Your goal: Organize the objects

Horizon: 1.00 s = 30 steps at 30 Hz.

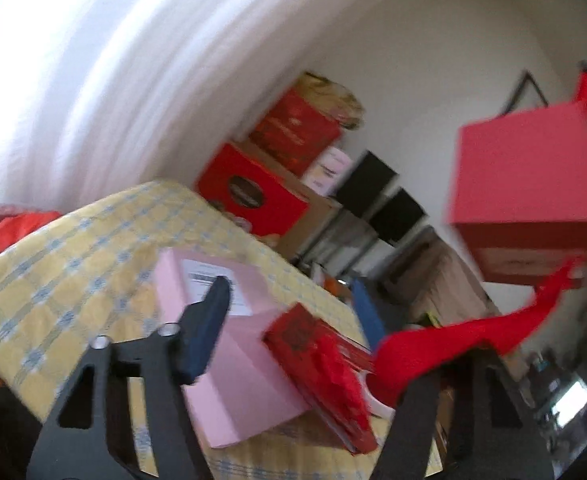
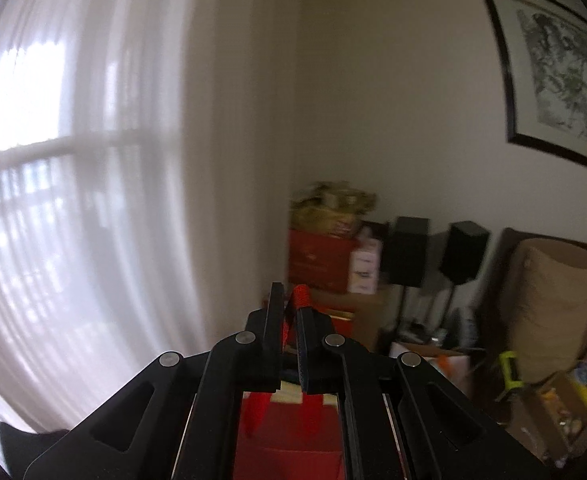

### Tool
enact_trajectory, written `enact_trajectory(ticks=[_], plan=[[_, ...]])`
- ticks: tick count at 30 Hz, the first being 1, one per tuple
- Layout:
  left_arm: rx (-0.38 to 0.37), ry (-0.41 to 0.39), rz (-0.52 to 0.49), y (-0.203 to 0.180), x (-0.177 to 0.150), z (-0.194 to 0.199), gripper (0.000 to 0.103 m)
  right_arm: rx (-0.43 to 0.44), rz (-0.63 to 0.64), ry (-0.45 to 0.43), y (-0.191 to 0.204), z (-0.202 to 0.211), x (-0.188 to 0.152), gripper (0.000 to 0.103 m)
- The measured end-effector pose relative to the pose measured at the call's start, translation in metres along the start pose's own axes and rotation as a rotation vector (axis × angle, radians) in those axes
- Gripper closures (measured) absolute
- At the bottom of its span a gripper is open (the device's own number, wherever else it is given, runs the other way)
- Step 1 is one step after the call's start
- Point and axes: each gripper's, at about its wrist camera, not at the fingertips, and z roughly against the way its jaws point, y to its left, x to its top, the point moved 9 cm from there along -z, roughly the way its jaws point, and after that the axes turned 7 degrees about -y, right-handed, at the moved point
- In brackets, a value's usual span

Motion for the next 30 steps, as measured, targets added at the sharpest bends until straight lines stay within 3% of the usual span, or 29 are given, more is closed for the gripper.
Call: enact_trajectory(ticks=[3, 5, 9, 11, 13, 16, 19, 21, 25, 30], plan=[[-0.072, 0.05, -0.086, -0.031, -0.01, 0.001, 0.075, -0.043, 0.01, 0.029, -0.025, -0.001, -0.022, 0.098], [-0.139, 0.096, -0.168, -0.058, -0.022, 0.002, 0.08, -0.066, -0.006, 0.058, -0.045, -0.004, -0.041, 0.098], [-0.249, 0.179, -0.286, -0.099, -0.041, 0.008, 0.102, -0.105, -0.058, 0.111, -0.084, -0.013, -0.072, 0.098], [-0.329, 0.292, -0.299, -0.115, -0.055, 0.007, 0.103, -0.128, -0.083, 0.128, -0.106, -0.015, -0.085, 0.098], [-0.402, 0.558, -0.385, -0.129, -0.093, 0.006, 0.103, -0.146, -0.109, 0.139, -0.127, -0.016, -0.096, 0.098], [-0.358, 0.776, -0.483, -0.128, -0.126, 0.01, 0.103, -0.168, -0.143, 0.147, -0.152, -0.015, -0.11, 0.098], [-0.356, 0.899, -0.422, -0.126, -0.135, 0.016, 0.103, -0.17, -0.183, 0.161, -0.174, -0.01, -0.129, 0.098], [-0.335, 0.886, -0.451, -0.126, -0.131, 0.018, 0.103, -0.164, -0.206, 0.174, -0.183, -0.005, -0.144, 0.098], [-0.203, 0.733, -0.575, -0.13, -0.103, 0.02, 0.103, -0.135, -0.232, 0.198, -0.19, 0.015, -0.181, 0.098], [-0.207, 0.627, -0.509, -0.157, -0.082, 0.034, 0.103, -0.124, -0.177, 0.206, -0.186, 0.058, -0.216, 0.098]])
